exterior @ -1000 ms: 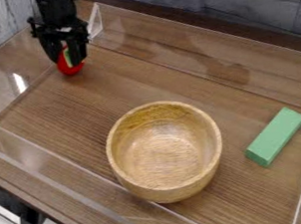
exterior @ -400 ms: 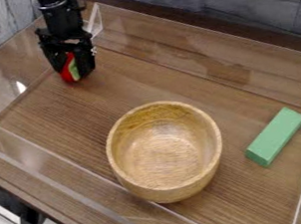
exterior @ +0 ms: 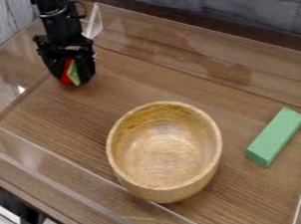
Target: Move the red fruit to the left
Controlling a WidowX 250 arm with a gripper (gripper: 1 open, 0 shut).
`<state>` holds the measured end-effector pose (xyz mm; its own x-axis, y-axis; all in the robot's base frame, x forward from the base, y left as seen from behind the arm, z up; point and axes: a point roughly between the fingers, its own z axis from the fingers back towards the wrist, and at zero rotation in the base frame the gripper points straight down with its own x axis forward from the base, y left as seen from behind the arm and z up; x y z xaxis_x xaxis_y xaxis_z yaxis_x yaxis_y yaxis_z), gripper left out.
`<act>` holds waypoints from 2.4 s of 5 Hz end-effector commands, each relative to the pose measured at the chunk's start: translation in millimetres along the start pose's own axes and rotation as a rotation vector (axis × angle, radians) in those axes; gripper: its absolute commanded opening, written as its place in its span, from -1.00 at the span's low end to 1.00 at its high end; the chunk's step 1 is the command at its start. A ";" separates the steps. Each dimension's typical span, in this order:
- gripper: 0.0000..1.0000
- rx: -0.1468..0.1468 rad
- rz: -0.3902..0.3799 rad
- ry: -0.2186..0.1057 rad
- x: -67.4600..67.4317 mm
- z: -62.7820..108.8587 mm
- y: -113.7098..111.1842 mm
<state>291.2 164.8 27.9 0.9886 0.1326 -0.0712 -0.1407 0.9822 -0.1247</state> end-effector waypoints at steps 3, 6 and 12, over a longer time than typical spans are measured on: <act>1.00 -0.043 0.159 -0.011 4.1 -10.0 6.5; 1.00 -0.033 0.060 -0.030 -4.0 13.4 -5.4; 1.00 -0.021 -0.008 -0.078 -3.9 42.2 -11.2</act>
<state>282.7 153.4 56.3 0.9888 0.1425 -0.0434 -0.1479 0.9739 -0.1719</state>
